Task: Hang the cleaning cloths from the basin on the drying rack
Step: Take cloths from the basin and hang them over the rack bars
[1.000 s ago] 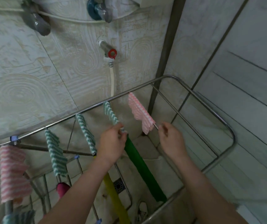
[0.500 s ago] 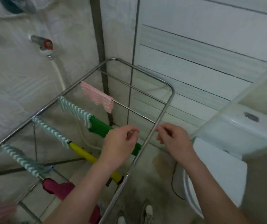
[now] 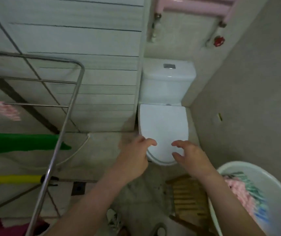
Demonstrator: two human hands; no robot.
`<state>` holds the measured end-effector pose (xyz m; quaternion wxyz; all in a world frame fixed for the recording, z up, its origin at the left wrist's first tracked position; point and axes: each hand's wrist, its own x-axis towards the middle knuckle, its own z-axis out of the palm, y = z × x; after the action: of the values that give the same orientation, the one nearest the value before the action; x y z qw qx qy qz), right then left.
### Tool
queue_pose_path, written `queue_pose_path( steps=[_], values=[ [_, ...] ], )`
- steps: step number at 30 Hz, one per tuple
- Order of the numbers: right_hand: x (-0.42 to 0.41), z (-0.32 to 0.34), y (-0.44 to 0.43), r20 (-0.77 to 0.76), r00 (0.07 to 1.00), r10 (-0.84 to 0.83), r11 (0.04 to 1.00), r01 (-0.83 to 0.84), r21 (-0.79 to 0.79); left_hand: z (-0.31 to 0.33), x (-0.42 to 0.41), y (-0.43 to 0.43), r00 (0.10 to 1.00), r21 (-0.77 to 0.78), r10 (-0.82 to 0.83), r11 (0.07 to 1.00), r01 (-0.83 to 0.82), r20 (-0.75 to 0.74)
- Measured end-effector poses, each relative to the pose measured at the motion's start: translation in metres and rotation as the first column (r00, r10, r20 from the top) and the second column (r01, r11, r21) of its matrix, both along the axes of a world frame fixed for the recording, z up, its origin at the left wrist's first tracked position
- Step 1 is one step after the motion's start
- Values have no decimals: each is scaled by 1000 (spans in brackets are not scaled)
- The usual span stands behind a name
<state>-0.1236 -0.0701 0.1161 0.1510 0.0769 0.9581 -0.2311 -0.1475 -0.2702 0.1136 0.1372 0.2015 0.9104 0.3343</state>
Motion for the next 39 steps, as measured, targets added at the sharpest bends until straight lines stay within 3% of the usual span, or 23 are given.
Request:
queue_pose_path(
  steps=[4, 7, 11, 16, 20, 23, 25, 27, 32, 34, 36, 39],
  values=[
    [66, -34, 90, 1, 986, -166, 986, 166, 15, -30, 35, 87, 975, -72, -219, 973, 220, 21],
    [107, -67, 138, 108, 954, -279, 960, 276, 45, -49, 62, 137, 941, -117, -335, 934, 338, 47],
    [151, -109, 195, 233, 881, -412, 910, 409, 65, -71, 98, 200, 878, -201, -478, 858, 474, 31],
    [184, -153, 237, 292, 749, -595, 782, 624, -8, -110, 131, 260, 798, -273, -586, 751, 601, 142],
    [188, -163, 247, 232, 715, -659, 715, 692, -100, -129, 137, 292, 861, -200, -434, 849, 489, 266],
    [199, -157, 255, 336, 637, -694, 501, 762, -410, -158, 138, 316, 897, -231, -286, 898, 373, 338],
    [207, -153, 264, 451, 614, -648, 373, 771, -515, -166, 142, 323, 899, -251, -203, 915, 315, 388],
    [212, -153, 276, 459, 619, -638, 425, 779, -461, -168, 144, 326, 913, -221, -176, 937, 270, 367],
    [200, -169, 304, 209, 527, -824, 487, 846, -216, -157, 139, 317, 912, -219, -226, 925, 311, 341],
    [191, -179, 308, 221, 534, -816, 508, 845, -164, -152, 135, 311, 901, -94, -245, 951, 296, 358],
    [183, -189, 307, 207, 551, -808, 540, 834, -115, -140, 131, 306, 905, 98, -182, 983, 156, 384],
    [179, -190, 299, 73, 558, -827, 559, 829, 5, -108, 125, 303, 904, 349, -139, 937, -12, 405]
  ],
)
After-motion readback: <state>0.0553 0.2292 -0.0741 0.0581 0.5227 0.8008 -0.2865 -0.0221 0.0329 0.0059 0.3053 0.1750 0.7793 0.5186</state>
